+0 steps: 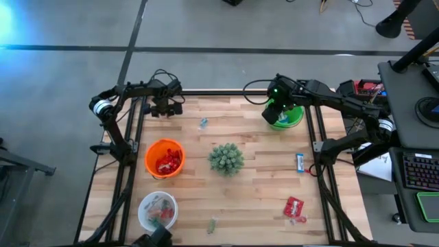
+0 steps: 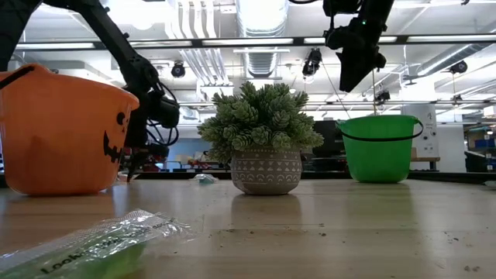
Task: Sort candy
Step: Put the orange gummy into the white bucket
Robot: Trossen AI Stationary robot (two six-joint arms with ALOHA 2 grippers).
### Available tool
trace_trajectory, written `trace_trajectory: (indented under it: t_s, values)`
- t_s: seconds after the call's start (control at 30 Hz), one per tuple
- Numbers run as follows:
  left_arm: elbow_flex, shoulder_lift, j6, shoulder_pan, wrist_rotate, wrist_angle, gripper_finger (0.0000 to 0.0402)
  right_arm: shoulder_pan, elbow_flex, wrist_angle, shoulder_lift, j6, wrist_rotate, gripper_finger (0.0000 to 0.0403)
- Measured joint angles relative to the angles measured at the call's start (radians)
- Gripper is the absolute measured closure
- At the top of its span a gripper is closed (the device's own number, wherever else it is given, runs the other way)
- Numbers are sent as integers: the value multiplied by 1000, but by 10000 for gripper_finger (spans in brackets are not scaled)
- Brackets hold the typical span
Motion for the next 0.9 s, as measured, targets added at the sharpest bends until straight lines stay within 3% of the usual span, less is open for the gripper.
trace_trajectory:
  t_s: [0.37, 0.9]
  values:
    - [-1, 0, 26, -14, -12, 92, 223, 0, 0, 0, 0, 1, 0, 282]
    - [-4, 0, 19, -14, -115, 151, 223, 0, 0, 0, 0, 2, -53, 282]
